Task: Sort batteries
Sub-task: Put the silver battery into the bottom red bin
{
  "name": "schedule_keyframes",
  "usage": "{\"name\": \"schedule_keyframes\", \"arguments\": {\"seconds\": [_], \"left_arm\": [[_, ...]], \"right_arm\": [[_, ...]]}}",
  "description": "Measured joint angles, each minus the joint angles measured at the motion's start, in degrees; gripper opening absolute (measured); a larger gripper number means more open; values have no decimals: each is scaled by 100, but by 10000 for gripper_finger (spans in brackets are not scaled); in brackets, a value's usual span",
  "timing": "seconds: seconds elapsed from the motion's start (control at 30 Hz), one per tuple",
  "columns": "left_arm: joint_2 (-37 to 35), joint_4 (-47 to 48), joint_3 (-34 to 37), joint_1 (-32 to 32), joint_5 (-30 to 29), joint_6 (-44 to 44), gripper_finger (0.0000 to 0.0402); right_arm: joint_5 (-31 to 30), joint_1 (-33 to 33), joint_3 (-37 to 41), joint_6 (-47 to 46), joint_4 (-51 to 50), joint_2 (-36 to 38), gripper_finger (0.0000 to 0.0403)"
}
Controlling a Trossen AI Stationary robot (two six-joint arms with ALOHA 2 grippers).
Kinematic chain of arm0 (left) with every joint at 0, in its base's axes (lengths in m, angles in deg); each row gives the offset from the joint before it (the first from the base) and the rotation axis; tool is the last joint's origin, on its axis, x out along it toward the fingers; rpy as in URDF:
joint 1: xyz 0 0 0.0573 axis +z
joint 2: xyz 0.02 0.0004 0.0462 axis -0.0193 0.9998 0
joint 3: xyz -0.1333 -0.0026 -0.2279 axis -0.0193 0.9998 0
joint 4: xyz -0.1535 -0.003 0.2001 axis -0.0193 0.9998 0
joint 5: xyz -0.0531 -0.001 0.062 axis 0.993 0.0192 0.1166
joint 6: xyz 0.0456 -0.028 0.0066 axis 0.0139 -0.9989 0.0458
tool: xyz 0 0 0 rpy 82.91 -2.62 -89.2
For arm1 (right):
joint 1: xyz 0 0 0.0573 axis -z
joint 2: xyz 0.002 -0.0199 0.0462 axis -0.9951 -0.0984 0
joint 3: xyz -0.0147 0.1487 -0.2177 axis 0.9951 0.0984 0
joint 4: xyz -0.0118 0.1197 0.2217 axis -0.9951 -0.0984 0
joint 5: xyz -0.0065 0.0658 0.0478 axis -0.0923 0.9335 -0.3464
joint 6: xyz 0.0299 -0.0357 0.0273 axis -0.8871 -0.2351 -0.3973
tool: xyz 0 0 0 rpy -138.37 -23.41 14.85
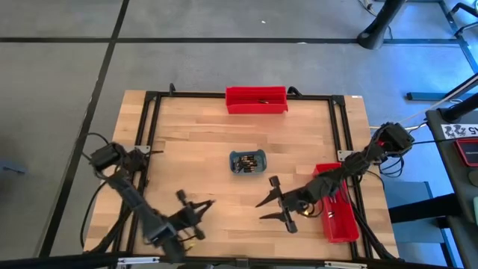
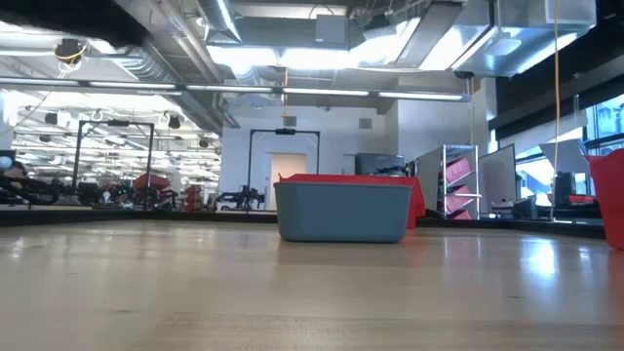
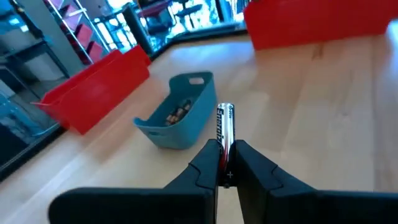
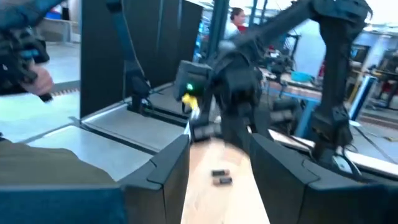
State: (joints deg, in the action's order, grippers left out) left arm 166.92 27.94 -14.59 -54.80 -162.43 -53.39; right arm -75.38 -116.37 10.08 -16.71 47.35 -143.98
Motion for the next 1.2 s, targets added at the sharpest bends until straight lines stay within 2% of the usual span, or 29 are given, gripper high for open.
{"name": "schedule_keyframes", "arguments": {"seconds": [0.07, 0.13, 0.3, 0.37, 0.43, 0.53, 0.6, 0.7, 0.83, 0.9, 0.97, 1.1, 1.2], "left_arm": [[0, -857, 140, 290, 325, 902, 23], [0, -2004, 310, 555, 989, 2084, 23], [0, -5733, 848, 1120, 3366, 5205, 22], [-6, -6768, 975, 1250, 3551, 6158, 22], [-41, -7374, 1094, 1342, 3415, 6964, 22], [-52, -7809, 1480, 1540, 2770, 7342, 22], [-28, -8065, 1827, 1793, 2710, 7170, 22], [-30, -9349, 2291, 2197, 3219, 7085, 22], [-37, -11495, 2783, 2428, 4344, 7627, 22], [-44, -12360, 2956, 2439, 4696, 7909, 22], [-44, -12811, 3091, 2407, 4792, 8004, 22], [-42, -13042, 3130, 2205, 4807, 8143, 22], [-42, -13206, 3130, 2064, 4831, 8369, 22]], "right_arm": [[237, 72, -87, -6, -51, 0, 170], [403, 73, -134, 4, -192, 0, 170], [450, 55, -158, 286, -334, 0, 170], [450, 50, -158, 373, -400, 0, 170], [450, 49, -158, 449, -383, 0, 170], [258, 49, -158, 433, -406, 0, 170], [0, 51, -158, 428, -500, 0, 170], [-164, 55, -160, 422, -585, -67, 170], [-260, 55, -175, 301, -556, -180, 170], [-429, 49, -250, 150, -621, -265, 170], [-492, 51, -381, 102, -604, -351, 170], [-543, 51, -768, 131, -604, -672, 170], [-945, 55, -1152, 148, -654, -930, 170]]}}
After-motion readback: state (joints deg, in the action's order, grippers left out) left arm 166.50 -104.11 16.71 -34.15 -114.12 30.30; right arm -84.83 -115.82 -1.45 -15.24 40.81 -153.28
